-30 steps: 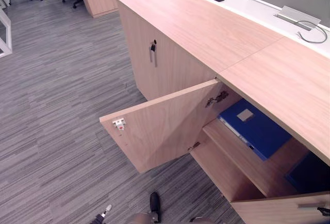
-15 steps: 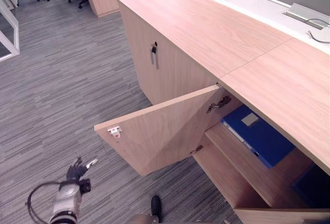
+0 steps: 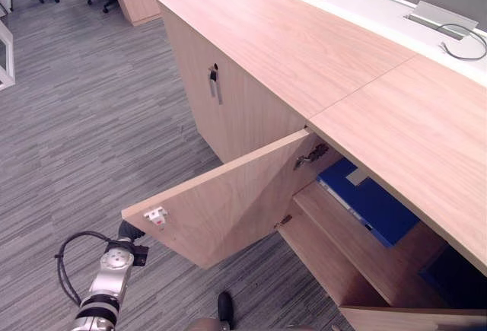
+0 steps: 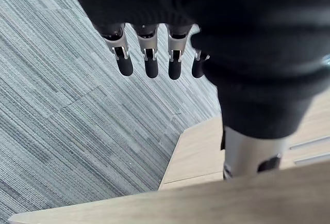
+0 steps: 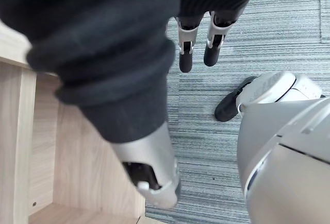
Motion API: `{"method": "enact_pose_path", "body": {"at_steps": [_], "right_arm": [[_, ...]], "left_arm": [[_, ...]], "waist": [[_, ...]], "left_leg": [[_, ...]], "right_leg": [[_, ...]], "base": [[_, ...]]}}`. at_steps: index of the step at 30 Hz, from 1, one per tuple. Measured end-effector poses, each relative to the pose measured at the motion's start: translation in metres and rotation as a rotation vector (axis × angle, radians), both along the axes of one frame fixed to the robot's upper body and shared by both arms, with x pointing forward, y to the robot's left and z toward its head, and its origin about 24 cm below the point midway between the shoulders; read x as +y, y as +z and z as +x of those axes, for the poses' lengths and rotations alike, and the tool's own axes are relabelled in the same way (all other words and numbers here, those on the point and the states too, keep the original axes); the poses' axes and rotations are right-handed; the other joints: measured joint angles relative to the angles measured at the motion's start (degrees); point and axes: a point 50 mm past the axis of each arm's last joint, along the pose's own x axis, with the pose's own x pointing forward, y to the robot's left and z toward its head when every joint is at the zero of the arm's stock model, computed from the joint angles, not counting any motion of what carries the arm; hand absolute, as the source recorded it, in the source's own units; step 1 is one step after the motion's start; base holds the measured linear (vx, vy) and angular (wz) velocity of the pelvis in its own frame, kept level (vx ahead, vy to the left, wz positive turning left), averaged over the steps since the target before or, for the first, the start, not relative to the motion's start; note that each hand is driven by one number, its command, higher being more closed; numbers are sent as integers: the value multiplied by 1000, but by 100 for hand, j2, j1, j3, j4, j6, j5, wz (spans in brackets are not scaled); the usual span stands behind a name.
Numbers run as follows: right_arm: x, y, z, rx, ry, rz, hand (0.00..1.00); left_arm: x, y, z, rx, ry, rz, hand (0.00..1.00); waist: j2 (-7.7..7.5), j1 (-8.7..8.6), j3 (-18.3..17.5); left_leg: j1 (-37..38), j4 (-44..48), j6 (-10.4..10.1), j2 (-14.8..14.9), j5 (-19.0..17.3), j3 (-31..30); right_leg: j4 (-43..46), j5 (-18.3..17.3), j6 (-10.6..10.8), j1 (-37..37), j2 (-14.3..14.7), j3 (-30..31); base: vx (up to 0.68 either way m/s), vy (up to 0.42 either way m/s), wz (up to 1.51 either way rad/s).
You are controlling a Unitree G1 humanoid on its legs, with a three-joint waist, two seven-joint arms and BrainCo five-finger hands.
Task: Walk over to the cabinet, pick up the folder, carry it to the office cabinet, place the folder inside the office cabinet, then close the office cabinet door
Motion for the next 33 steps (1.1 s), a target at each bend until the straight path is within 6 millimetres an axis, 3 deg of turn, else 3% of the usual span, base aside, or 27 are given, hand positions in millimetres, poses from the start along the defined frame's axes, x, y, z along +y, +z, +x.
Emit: {"method": "enact_pose_path", "body": {"at_steps": [4, 12, 20, 26, 28, 30, 31, 32, 33], "right_arm": [[2, 0, 2, 8, 52, -1, 0], [2, -1, 1, 9, 51, 1, 0], [8, -2, -1, 11, 26, 19, 0], [14, -2, 2, -4, 5, 26, 0], [14, -2, 5, -12, 9, 22, 0], [14, -2, 5, -12, 10, 19, 0], [14, -2, 6, -12, 17, 20, 0], [15, -2, 6, -9, 24, 22, 0], [16, -2, 6, -5, 31, 24, 0]], "left_arm": [[-14, -9, -4, 51, -99, 13, 0], [-18, -37, -31, 184, -112, 3, 0], [-45, -63, -51, 288, -141, -66, 0], [-59, -72, -58, 317, -150, -99, 0], [-62, -73, -58, 316, -146, -109, 0], [-65, -73, -58, 317, -147, -116, 0], [-65, -74, -60, 321, -144, -117, 0], [-66, -75, -61, 326, -140, -120, 0], [-66, -75, -61, 325, -135, -123, 0]], "waist": [[-5, -31, 10], [2, -87, 34], [10, -241, 206], [5, -243, 319], [14, -231, 387], [22, -230, 417], [16, -230, 432], [21, -255, 454], [15, -277, 469]], "left_leg": [[-10, 0, -8, 66, -8, 117], [-295, 0, -6, 214, 13, 593], [-388, -1, 4, 250, -11, 1057], [-361, 1, 22, 377, -25, 1738], [-306, 2, 42, 480, -41, 1955], [-229, 3, 43, 567, -42, 2181], [-172, 5, 40, 594, -43, 2323], [-123, 21, 7, 633, -41, 2451], [-102, 49, -18, 648, -39, 2499]], "right_leg": [[125, 4, 5, -136, 21, 98], [155, 180, 143, -660, 93, 518], [276, 306, 297, -1049, 84, 993], [324, 486, 448, -1352, 127, 1395], [324, 608, 457, -1423, 135, 1106], [408, 607, 349, -1485, -53, 84], [600, 587, 316, -1509, -317, -662], [724, 577, 296, -1580, -447, -1076], [747, 553, 257, -1585, -443, -1107]], "base": [[-45, 1, -18], [-96, 18, -33], [-83, 40, -34], [-88, 17, -57], [-125, -29, -60], [-131, -53, -53], [-65, -24, -52], [-23, -21, -46], [-13, -80, -27]]}}
